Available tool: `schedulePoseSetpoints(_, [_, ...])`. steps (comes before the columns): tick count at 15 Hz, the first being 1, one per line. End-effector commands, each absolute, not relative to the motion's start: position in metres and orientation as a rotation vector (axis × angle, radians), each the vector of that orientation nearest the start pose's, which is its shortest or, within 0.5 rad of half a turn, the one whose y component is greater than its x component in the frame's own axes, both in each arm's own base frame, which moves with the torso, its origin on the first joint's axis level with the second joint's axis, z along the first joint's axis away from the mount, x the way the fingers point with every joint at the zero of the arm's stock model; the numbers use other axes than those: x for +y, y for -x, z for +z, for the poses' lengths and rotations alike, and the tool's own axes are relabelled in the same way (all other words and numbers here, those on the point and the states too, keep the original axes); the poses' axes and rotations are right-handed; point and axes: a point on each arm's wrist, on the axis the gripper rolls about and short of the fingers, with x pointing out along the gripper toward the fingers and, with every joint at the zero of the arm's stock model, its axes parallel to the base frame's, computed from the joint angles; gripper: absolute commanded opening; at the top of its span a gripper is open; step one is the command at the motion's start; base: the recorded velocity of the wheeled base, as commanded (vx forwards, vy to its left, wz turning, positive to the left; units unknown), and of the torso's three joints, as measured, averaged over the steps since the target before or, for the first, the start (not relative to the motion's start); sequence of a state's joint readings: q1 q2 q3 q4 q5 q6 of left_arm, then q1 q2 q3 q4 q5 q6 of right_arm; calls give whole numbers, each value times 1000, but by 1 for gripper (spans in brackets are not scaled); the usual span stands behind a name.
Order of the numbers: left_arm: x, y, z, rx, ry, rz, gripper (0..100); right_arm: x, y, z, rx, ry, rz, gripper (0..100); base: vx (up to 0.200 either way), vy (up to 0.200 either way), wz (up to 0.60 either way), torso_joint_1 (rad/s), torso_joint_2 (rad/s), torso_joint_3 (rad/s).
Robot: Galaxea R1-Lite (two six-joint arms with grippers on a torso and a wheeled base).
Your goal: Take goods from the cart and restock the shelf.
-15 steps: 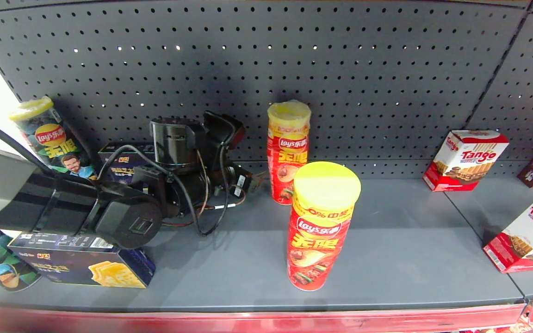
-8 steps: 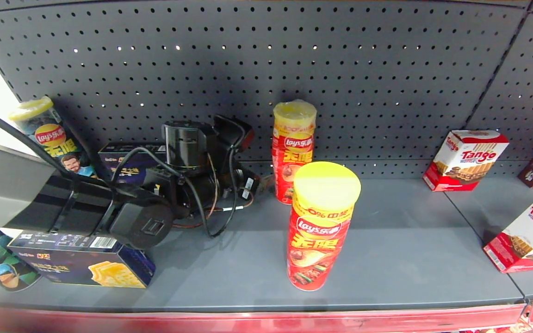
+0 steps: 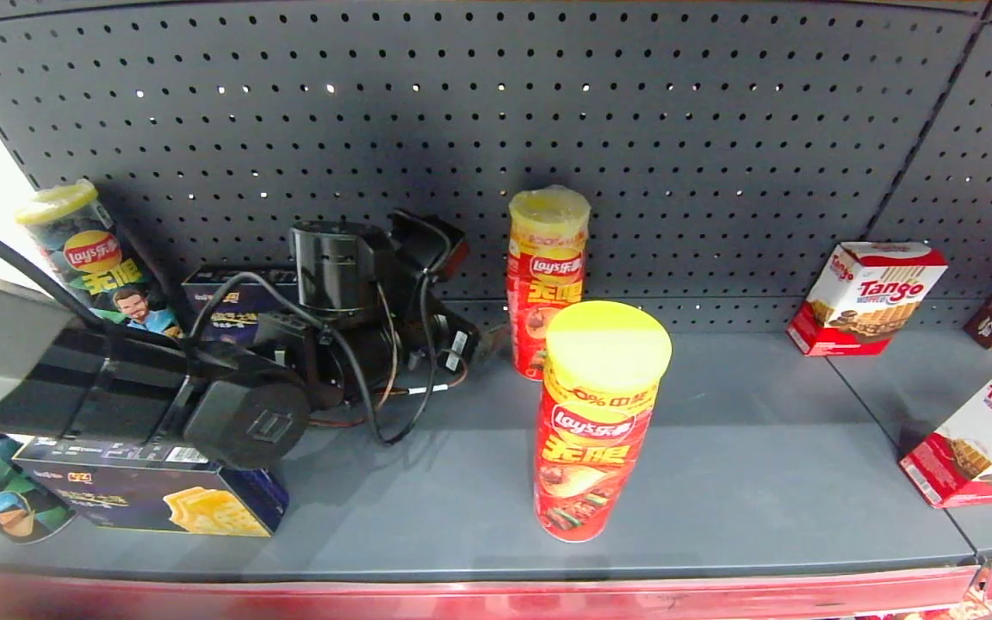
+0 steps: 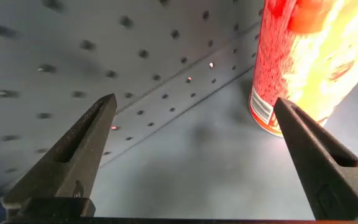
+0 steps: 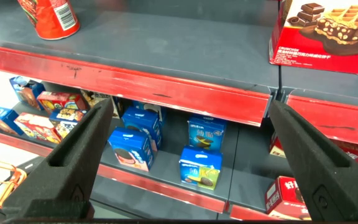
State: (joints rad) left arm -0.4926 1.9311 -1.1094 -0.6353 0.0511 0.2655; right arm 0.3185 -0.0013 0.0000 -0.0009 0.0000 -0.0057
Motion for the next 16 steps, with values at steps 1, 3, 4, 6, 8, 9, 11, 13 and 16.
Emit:
schedulePoseSetpoints(1, [-163,-309,217,52,-296,-449,100,-7,22,76,-2,6,319,100,0,0,0,0,0,0])
schedulePoseSetpoints(3, [-144,-276,240,-4,-276,-437,100,-7,22,75,-1,6,319,100,0,0,0,0,0,0])
schedulePoseSetpoints(4, [-136,-262,249,-31,-269,-432,100,-7,22,75,-1,6,319,100,0,0,0,0,0,0])
schedulePoseSetpoints(6, [-119,-230,263,-80,-251,-416,100,-7,22,76,-2,6,319,100,0,0,0,0,0,0])
schedulePoseSetpoints(8, [-103,-197,263,-100,-244,-421,100,-7,22,75,-1,6,319,100,0,0,0,0,0,0])
schedulePoseSetpoints(9, [-86,-162,258,-119,-220,-424,100,-7,22,75,-1,6,319,100,0,0,0,0,0,0])
schedulePoseSetpoints(11, [-61,-114,257,-204,-188,-422,100,-7,22,76,-2,6,319,100,0,0,0,0,0,0])
schedulePoseSetpoints(13, [-38,-71,239,-224,-179,-426,100,-7,22,76,-2,6,319,100,0,0,0,0,0,0])
schedulePoseSetpoints(16, [-9,-23,182,-174,-155,-333,100,-7,22,75,-1,6,319,100,0,0,0,0,0,0])
